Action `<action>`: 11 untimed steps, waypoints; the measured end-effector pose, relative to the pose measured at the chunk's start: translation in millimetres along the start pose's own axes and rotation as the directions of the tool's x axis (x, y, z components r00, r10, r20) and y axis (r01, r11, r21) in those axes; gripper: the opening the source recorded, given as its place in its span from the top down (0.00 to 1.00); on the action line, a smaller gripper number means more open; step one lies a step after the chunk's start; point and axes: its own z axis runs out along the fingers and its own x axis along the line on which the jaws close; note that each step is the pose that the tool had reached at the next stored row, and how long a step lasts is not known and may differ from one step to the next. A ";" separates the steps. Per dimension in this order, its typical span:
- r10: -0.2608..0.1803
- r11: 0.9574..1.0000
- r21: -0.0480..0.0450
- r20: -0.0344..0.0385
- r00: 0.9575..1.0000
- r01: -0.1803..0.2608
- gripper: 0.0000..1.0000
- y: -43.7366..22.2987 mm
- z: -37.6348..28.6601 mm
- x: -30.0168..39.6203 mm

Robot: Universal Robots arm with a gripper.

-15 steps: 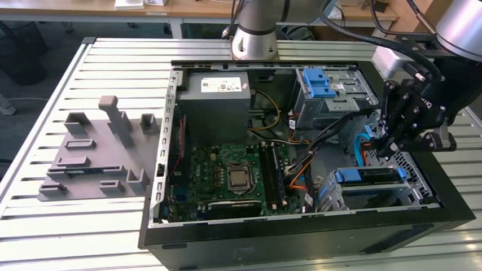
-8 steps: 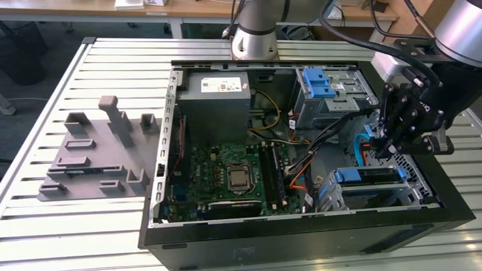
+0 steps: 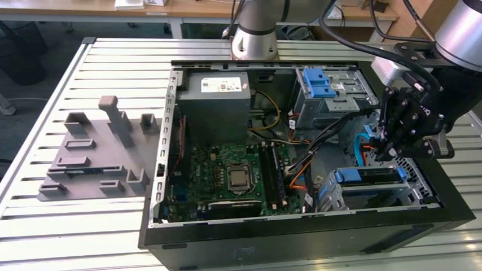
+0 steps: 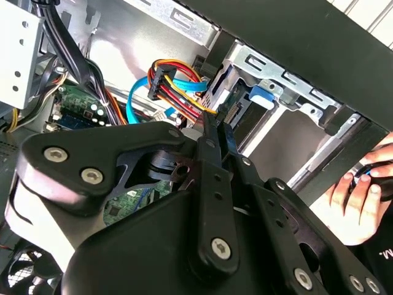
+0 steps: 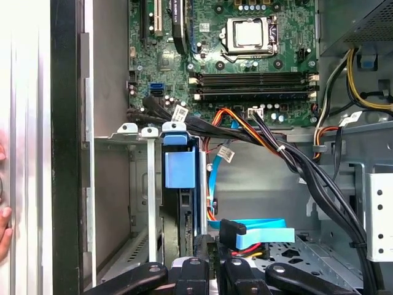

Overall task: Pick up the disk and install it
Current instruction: 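Insert the first disk wire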

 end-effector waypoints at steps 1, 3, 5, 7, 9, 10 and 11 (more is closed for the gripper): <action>0.000 1.000 0.000 0.000 1.000 0.000 0.84 0.0 0.0 0.0; 0.000 1.000 0.000 0.000 1.000 0.000 0.84 0.0 0.0 0.0; 0.000 1.000 0.000 0.000 1.000 0.000 0.84 0.0 0.2 0.2; 0.000 1.000 0.000 0.000 1.000 0.000 0.84 -0.1 0.6 1.3; 0.000 1.000 0.000 0.000 1.000 0.000 0.84 -0.1 1.2 3.1; 0.000 1.000 0.000 0.000 1.000 0.000 0.84 -0.2 1.5 4.3; 0.000 1.000 0.000 0.000 1.000 0.000 0.84 -0.2 1.8 5.3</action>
